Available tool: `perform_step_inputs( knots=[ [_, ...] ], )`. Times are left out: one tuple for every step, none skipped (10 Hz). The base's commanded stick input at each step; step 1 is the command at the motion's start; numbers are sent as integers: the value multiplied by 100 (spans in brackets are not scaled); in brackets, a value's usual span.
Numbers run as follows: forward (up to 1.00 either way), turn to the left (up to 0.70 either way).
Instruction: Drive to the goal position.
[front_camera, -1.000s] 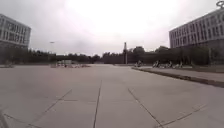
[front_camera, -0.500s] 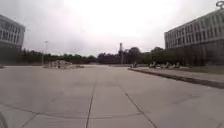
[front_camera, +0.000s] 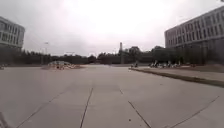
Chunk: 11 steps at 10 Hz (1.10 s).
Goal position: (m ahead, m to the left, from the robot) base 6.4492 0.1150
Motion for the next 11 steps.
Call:
perform_step_inputs(
  knots=[
    [100, 0],
    [100, 0],
    [100, 0],
    [100, 0],
    [100, 0],
    [100, 0],
    [100, 0],
    [100, 0],
    [100, 0],
    [100, 0],
    [100, 0]
  ],
)
